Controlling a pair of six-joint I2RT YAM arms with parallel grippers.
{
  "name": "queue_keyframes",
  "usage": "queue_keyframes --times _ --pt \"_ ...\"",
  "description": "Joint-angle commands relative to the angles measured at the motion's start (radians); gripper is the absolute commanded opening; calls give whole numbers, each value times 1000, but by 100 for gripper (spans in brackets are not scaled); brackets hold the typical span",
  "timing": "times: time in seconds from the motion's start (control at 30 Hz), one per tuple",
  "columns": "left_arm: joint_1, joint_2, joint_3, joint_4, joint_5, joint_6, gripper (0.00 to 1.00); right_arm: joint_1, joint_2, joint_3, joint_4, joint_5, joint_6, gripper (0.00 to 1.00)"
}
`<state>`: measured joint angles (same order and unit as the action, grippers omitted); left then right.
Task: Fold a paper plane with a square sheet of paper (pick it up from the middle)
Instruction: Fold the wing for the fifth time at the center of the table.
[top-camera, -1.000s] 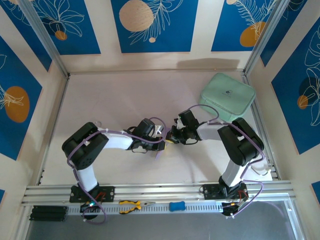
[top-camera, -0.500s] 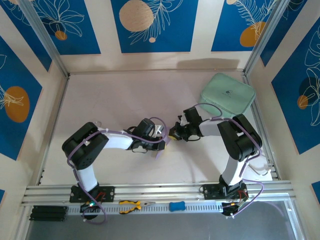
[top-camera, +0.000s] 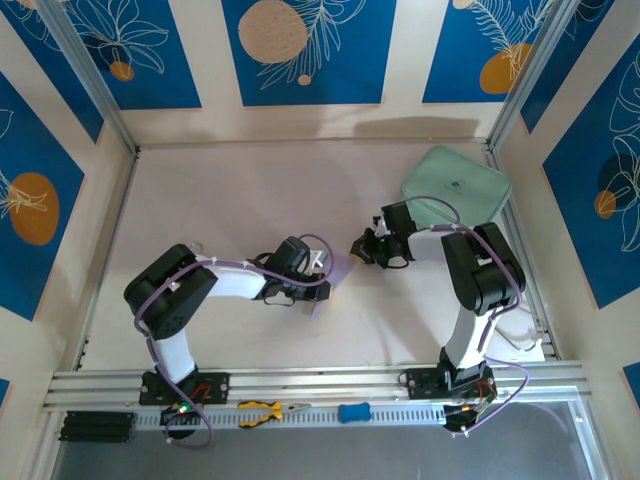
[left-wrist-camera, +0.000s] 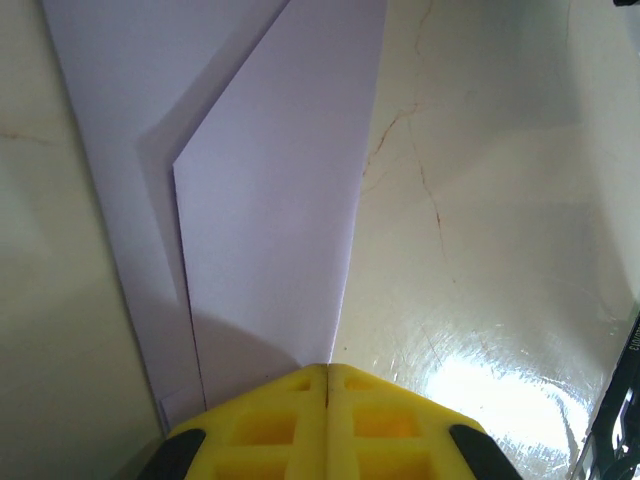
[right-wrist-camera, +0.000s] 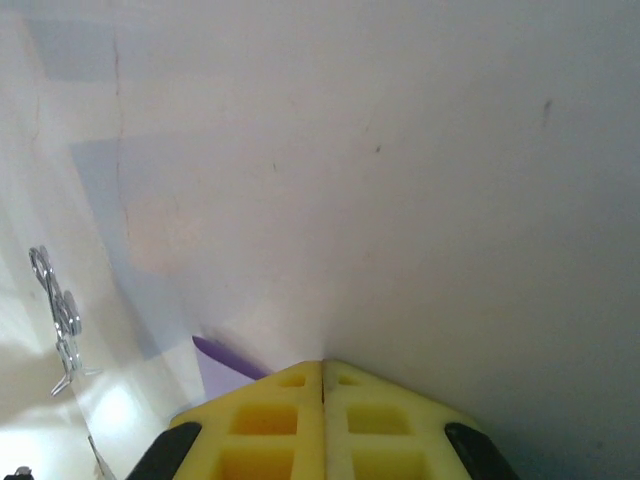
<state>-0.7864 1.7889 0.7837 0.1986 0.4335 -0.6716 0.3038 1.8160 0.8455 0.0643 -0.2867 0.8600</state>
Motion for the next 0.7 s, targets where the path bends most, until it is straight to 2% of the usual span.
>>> queue_keyframes --times 0.0,0.1,0.2,0.33,0.43,0.57,0.67 --pt "5 44 -36 -161 -29 24 0 -26 -50 5 -28 79 -17 8" --pt "5 26 -44 -148 -32 18 0 -17 -163 -24 -49 97 -20 11" --pt "5 8 -53 -113 -28 -3 0 -4 -245 -74 -39 45 4 14" --pt "4 -43 -49 -91 -18 -23 0 76 -282 -141 -42 24 64 16" --pt "5 -119 -51 -63 -16 -29 7 151 -284 -178 -43 26 97 18" --pt "9 -254 -52 -141 -97 22 26 229 -294 -227 -22 65 147 21" --pt "42 -308 -86 -179 -125 31 27 247 -283 -248 3 60 167 22"
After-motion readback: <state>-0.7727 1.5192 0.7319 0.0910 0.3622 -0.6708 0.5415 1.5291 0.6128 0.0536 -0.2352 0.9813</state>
